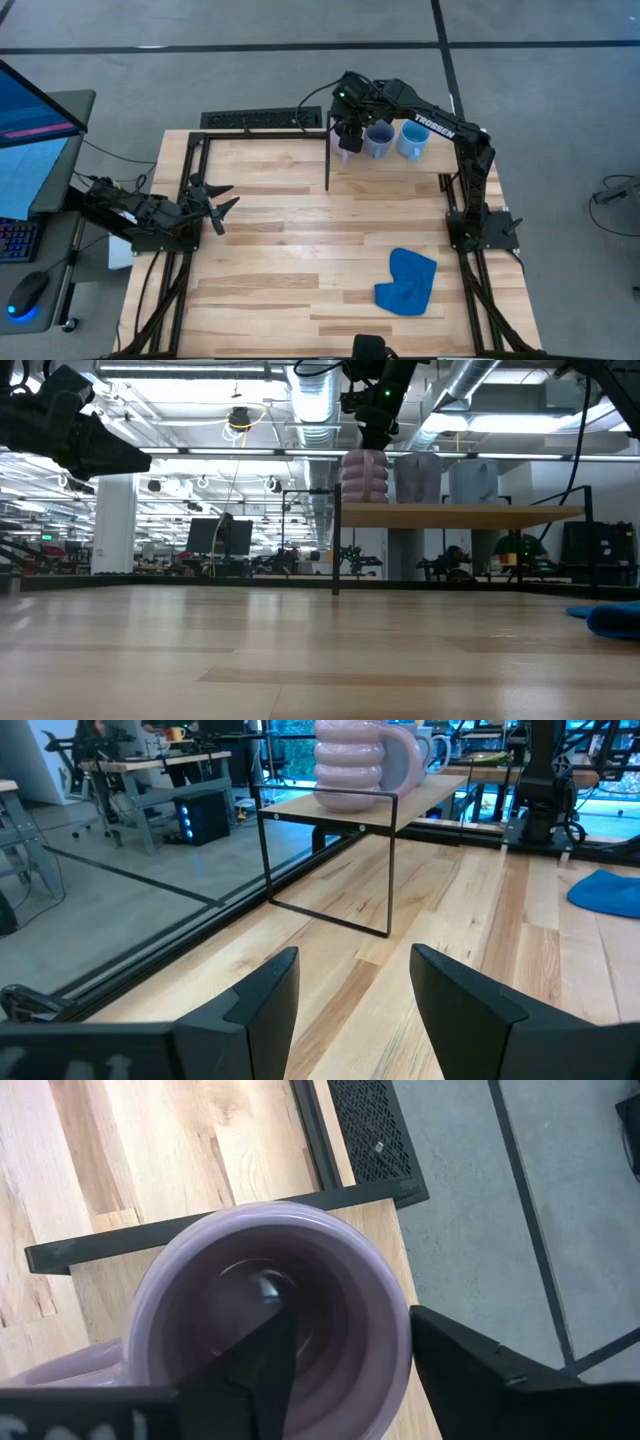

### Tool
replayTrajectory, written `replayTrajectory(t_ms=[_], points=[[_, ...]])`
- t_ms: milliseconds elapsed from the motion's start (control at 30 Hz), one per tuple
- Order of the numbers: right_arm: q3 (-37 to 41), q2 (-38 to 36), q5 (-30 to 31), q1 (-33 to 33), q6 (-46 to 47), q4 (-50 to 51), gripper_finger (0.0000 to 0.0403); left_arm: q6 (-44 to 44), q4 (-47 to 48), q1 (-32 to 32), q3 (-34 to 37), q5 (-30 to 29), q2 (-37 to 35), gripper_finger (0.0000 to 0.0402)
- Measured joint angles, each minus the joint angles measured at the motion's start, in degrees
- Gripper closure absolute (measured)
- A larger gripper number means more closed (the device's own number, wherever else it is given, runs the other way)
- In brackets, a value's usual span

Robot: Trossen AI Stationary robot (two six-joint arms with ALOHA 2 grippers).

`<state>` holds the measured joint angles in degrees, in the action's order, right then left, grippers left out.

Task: Stack small to large cups/mugs on shelf
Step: Put the purple mug on the shelf

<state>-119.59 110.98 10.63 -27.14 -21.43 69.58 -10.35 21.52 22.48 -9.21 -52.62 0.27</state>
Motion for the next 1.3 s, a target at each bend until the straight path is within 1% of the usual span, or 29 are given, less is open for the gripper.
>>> replayTrajectory(t_ms=[200,767,900,1300], points=[[0.00,0.00,0.02,0.00,0.00,0.00,0.0182,0.00,0.01,0.00,0.00,0.00,0.00,0.0217],[0.00,-0.02,0.00,0.00,-0.04,-0.02,0.0181,-0.46,0.00,-0.01,0.00,0.00,0.00,0.0217],[0.00,-0.04,0.00,0.00,-0.05,-0.02,0.0181,-0.48,0.00,-0.02,0.00,1.33,0.00,0.0217],[0.00,-0.04,-0.02,0.00,-1.19,-0.21,0.0181,-0.46,0.01,0.00,0.00,1.33,0.00,0.0217]])
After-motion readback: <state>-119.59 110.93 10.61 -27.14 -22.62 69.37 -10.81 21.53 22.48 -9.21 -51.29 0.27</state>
